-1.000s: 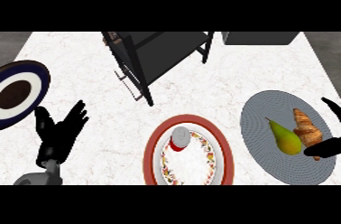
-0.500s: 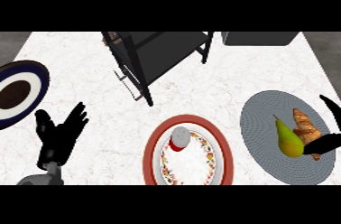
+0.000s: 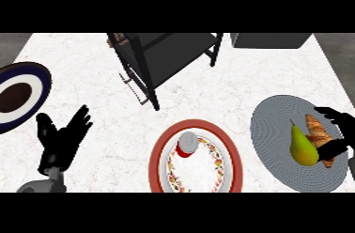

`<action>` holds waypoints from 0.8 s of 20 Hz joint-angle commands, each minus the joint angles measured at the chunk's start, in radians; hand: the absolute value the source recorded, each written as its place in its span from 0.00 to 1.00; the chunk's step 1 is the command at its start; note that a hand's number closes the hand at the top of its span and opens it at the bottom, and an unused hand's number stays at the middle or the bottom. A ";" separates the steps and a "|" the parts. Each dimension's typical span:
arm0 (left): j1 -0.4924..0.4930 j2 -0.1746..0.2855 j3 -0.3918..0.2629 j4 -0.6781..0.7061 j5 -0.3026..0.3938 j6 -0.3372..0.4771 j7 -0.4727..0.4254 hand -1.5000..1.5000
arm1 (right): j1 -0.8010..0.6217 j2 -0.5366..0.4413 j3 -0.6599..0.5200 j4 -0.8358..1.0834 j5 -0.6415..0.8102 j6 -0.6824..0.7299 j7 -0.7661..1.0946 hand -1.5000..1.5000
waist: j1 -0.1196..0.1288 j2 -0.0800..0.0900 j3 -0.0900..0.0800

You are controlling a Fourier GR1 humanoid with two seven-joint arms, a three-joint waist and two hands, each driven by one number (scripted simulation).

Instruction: Pick the croissant from the placemat and place it in the tiered shelf

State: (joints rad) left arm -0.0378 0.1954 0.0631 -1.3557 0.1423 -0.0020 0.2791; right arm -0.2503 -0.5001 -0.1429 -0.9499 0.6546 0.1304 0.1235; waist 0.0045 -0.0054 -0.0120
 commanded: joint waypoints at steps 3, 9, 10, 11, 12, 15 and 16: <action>0.007 -0.032 -0.019 0.004 -0.025 0.020 -0.006 0.50 | -0.050 0.008 0.068 0.122 0.051 0.027 -0.151 1.00 | 0.006 0.008 0.013; 0.018 0.004 0.010 -0.082 0.013 0.001 0.097 0.50 | 0.007 0.061 0.053 0.036 0.025 -0.015 -0.186 1.00 | -0.001 0.004 0.012; 0.007 -0.006 0.006 0.019 -0.008 -0.010 0.001 0.50 | -0.032 0.101 0.155 -0.049 0.060 0.063 -0.175 1.00 | -0.005 0.003 0.010; -0.016 0.006 0.000 -0.030 -0.005 -0.009 0.044 0.50 | -0.076 0.149 0.223 -0.043 0.088 0.083 -0.213 1.00 | 0.023 0.003 0.011; -0.005 -0.021 -0.031 -0.009 -0.024 -0.004 0.033 0.50 | -0.101 0.211 0.305 -0.074 0.120 0.107 -0.236 1.00 | 0.050 0.004 0.010; -0.057 -0.026 -0.049 -0.002 -0.019 -0.028 0.038 0.50 | -0.181 0.310 0.499 -0.117 0.192 0.206 -0.320 1.00 | 0.124 0.019 0.008; -0.042 -0.018 -0.051 -0.013 -0.023 -0.029 0.045 0.50 | -0.216 0.330 0.522 -0.140 0.181 0.257 -0.327 1.00 | 0.108 0.007 0.009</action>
State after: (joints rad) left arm -0.0660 0.1764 0.0294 -1.3674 0.1235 -0.0153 0.3157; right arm -0.3836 -0.3162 0.2076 -1.0306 0.8086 0.2932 -0.1416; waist 0.0691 -0.0020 -0.0174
